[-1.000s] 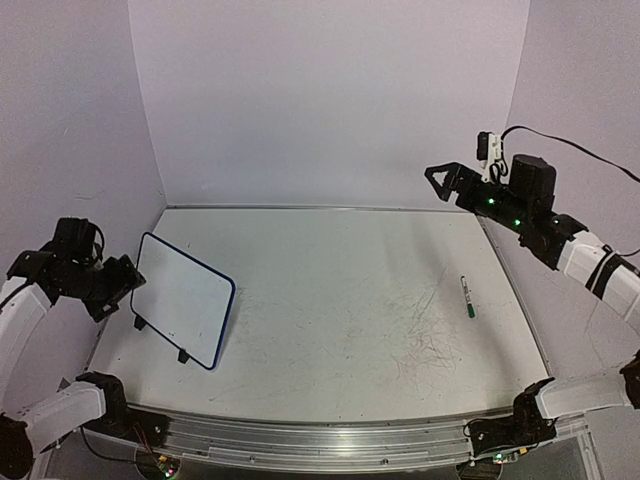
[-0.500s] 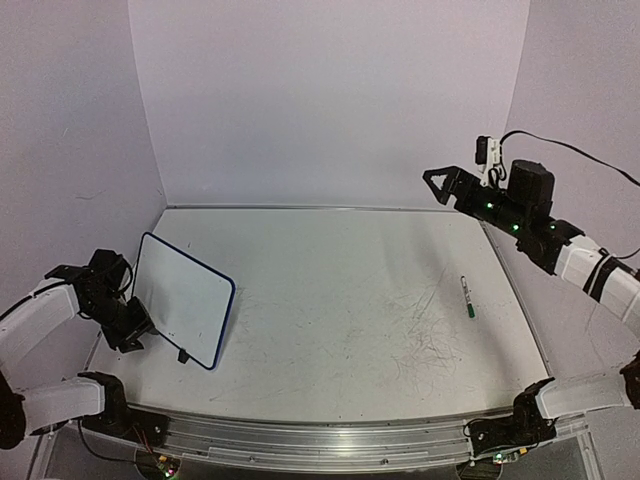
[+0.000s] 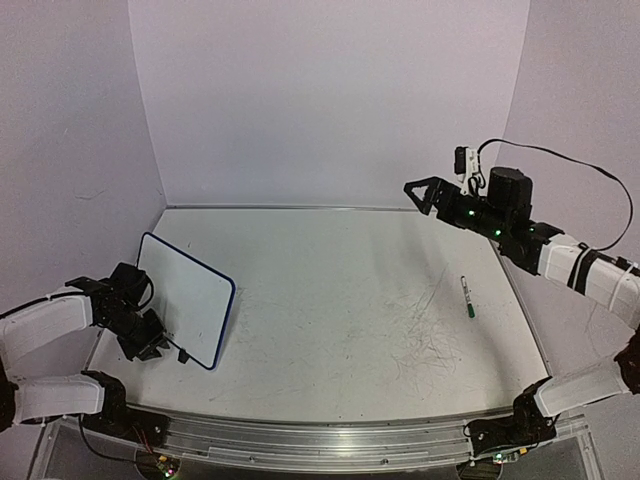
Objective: Write a sentence on the whiteboard
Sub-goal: Move the whiteboard to the center of the board.
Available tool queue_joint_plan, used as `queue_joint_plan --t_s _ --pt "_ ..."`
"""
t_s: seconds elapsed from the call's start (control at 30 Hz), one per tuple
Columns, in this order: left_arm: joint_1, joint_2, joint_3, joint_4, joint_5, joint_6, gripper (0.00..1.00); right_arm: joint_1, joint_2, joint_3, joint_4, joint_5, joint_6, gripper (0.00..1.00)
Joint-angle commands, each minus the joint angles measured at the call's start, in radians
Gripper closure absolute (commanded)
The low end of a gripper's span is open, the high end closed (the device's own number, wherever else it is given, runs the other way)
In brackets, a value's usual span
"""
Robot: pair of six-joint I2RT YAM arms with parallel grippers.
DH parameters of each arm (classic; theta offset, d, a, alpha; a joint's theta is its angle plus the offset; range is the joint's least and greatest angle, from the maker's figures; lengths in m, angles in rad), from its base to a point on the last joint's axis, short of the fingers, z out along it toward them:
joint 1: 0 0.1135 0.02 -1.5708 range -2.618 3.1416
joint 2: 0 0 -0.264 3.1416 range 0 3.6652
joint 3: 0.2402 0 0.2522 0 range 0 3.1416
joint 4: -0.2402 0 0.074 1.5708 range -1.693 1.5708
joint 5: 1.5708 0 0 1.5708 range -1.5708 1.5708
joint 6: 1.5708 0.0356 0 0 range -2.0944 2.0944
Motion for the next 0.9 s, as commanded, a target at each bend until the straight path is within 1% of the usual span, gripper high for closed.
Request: queue_joint_plan --t_s 0.0,0.1,0.33,0.5,0.87 --pt "-0.025 0.036 -0.03 0.129 0.028 -0.05 0.79 0.015 0.006 -0.006 0.07 -0.012 0.013 0.02" --pt "-0.039 0.059 -0.03 0.149 0.031 -0.052 0.85 0.02 0.009 -0.012 0.074 -0.014 0.017 0.02" --pt "-0.117 0.079 -0.041 0.19 0.019 -0.11 0.9 0.04 0.019 -0.022 0.082 -0.012 0.023 0.02" --pt "-0.164 0.084 -0.057 0.233 0.028 -0.153 0.91 0.052 0.027 -0.025 0.089 -0.011 0.029 0.02" --pt "-0.305 0.153 -0.011 0.287 -0.012 -0.23 0.93 0.068 0.035 -0.027 0.092 -0.008 0.033 0.02"
